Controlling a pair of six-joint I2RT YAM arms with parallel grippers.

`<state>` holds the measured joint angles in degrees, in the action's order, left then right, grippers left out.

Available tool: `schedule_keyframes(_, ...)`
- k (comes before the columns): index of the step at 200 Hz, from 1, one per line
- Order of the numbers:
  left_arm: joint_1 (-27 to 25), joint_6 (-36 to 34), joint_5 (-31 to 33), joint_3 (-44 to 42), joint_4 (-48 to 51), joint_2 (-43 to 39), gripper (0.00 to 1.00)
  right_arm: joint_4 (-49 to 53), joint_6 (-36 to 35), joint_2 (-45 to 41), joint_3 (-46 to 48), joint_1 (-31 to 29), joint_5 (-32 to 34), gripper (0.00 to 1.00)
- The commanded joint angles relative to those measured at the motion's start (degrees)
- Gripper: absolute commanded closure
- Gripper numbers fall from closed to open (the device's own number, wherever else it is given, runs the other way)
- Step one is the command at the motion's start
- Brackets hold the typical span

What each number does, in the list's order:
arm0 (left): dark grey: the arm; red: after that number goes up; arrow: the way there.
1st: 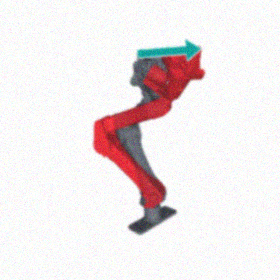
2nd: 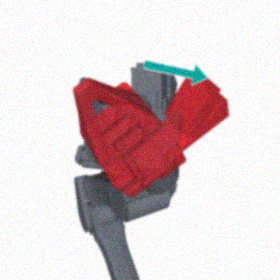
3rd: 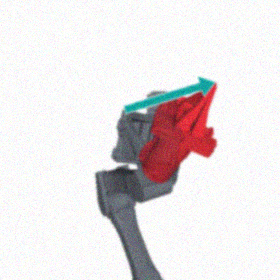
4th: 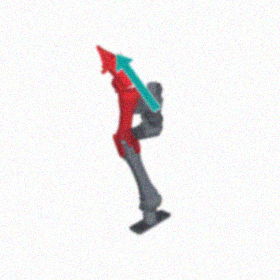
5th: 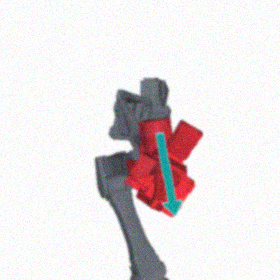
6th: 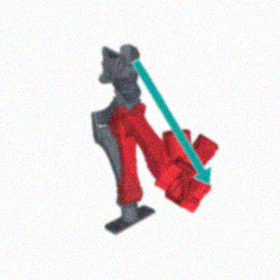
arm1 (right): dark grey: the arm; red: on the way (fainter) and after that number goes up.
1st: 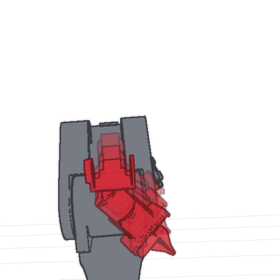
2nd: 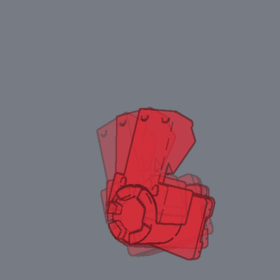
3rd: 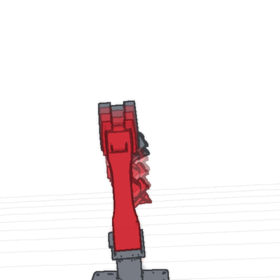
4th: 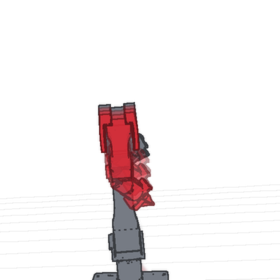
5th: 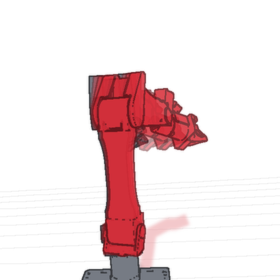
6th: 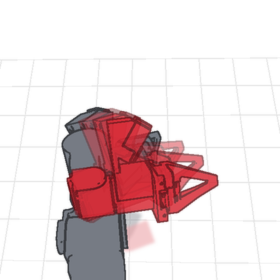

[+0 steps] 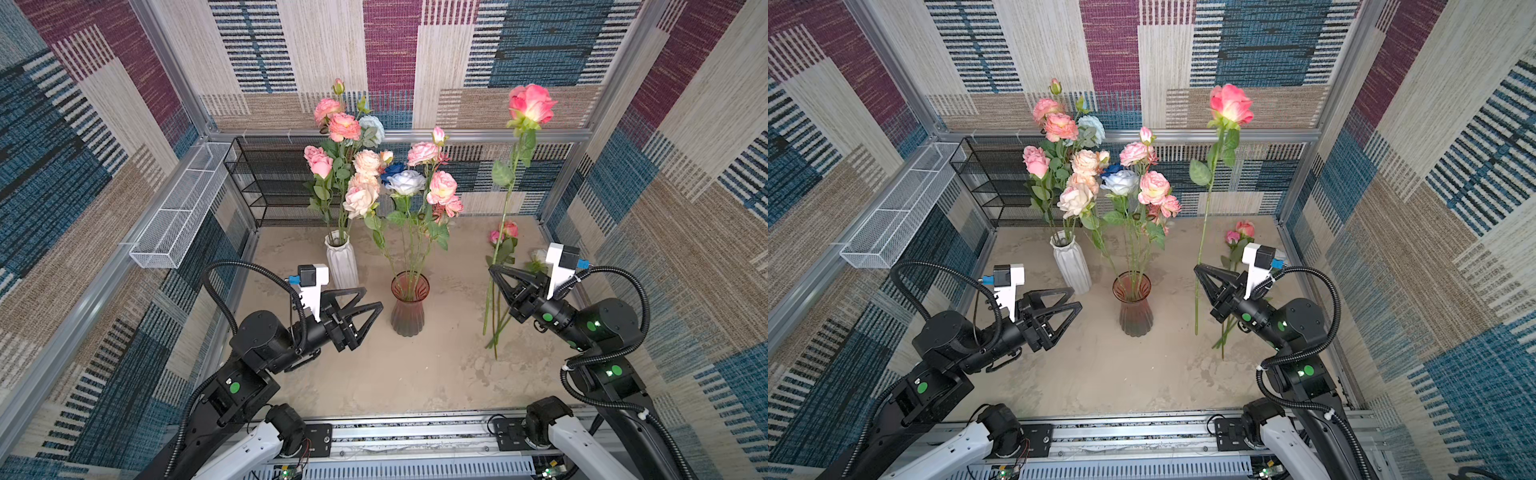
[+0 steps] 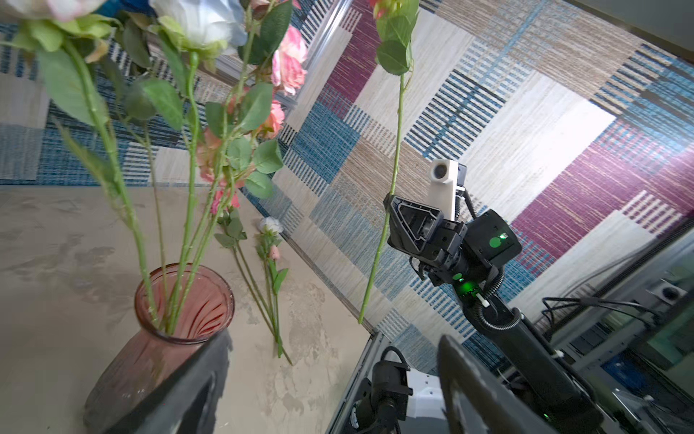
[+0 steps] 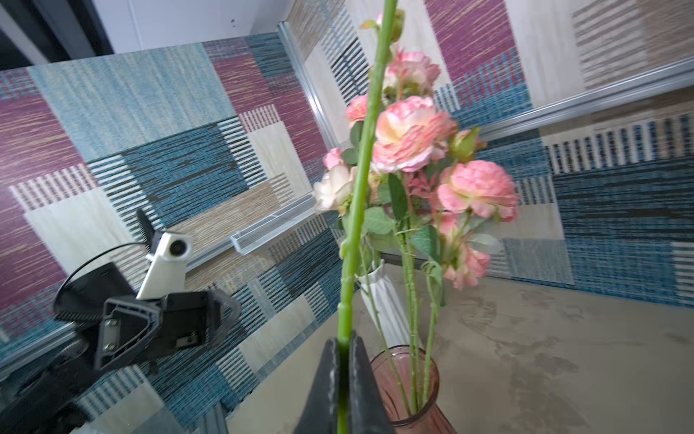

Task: Arrange the flowers into the vase
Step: 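Lift the pink rose upright with the right gripper, then pass the pink rose stem from the right gripper to the left gripper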

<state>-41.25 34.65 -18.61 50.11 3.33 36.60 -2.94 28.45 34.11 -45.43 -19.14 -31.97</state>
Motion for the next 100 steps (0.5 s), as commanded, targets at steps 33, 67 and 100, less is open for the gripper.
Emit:
schedule_keyframes(33, 0.0, -2.3, -11.7, 8.9, -9.2, 9.9, 0.19, 1.7, -4.2, 2.5, -3.0, -10.4, -2.5, 1.00)
schedule_keyframes(67, 0.0, -1.2, -13.6, 11.5, -12.0, 14.4, 0.20, 1.2, -6.3, 5.0, -3.9, -18.6, 0.9, 1.00)
schedule_keyframes(100, 0.1, -1.0, -14.0, 12.9, -12.8, 16.6, 0.34, 1.8, -9.3, 8.7, -5.8, -26.9, 4.4, 1.00)
